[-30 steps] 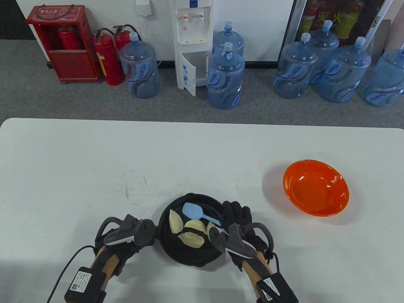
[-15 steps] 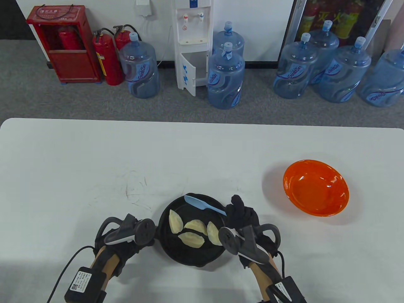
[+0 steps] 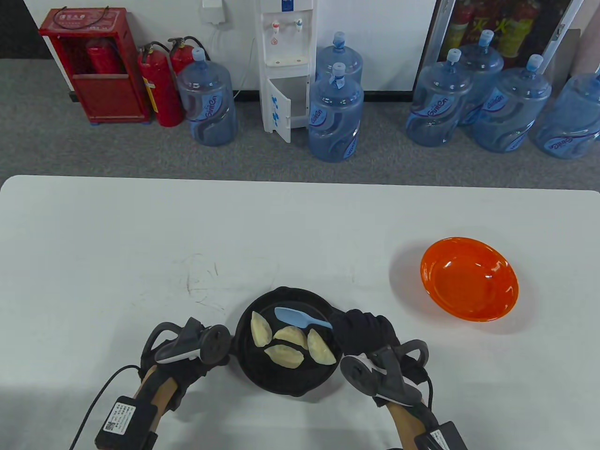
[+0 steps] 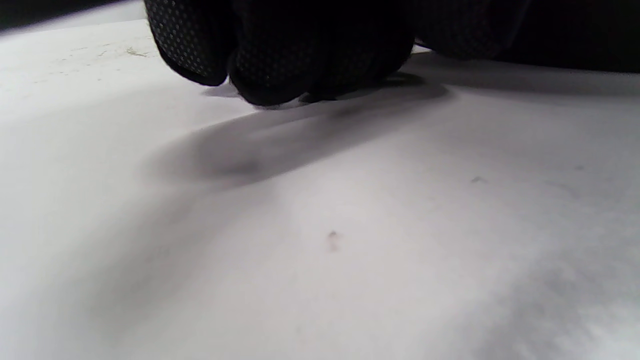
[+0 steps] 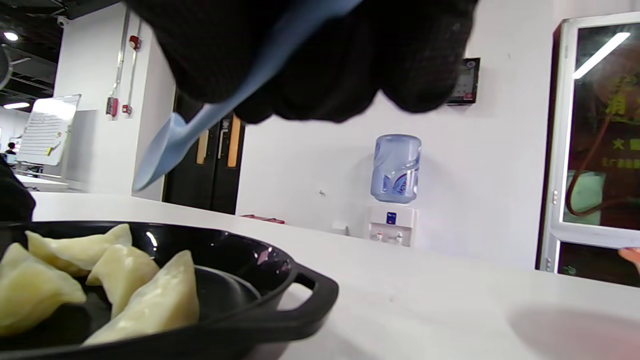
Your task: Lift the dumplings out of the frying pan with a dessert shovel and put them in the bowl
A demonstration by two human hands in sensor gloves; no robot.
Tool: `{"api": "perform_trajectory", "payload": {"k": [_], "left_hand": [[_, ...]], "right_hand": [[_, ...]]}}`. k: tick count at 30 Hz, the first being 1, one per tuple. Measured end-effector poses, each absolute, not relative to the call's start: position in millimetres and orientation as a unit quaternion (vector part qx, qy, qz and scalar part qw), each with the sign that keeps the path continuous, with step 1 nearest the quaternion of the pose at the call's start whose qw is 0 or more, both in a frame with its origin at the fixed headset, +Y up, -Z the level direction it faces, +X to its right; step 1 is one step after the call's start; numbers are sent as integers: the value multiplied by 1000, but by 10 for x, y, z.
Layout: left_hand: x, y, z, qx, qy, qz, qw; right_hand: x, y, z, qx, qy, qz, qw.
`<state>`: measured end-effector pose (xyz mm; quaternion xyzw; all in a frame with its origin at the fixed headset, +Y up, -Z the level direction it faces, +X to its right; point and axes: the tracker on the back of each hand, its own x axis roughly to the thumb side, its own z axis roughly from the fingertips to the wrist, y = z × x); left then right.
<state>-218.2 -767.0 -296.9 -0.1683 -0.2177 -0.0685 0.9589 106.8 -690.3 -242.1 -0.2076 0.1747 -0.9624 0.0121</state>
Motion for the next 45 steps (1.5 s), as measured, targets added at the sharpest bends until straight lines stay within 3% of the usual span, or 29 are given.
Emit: {"api": "perform_trajectory", "payload": {"k": [20,35,45], "left_hand": [[-2186,-7672,-2971,-168,-217,-66,959],[-2184,-7672,-2969,-169,-216,-68,959],[-2183,-7672,-2971,-170,-215,-68,959]], "right_hand": [[889,-7073,-2378,-247,159,-951,97],[949,-7196,-2495,-265,64,-961,41],[777,-7205,-2410,-304,66,-950,21]]}}
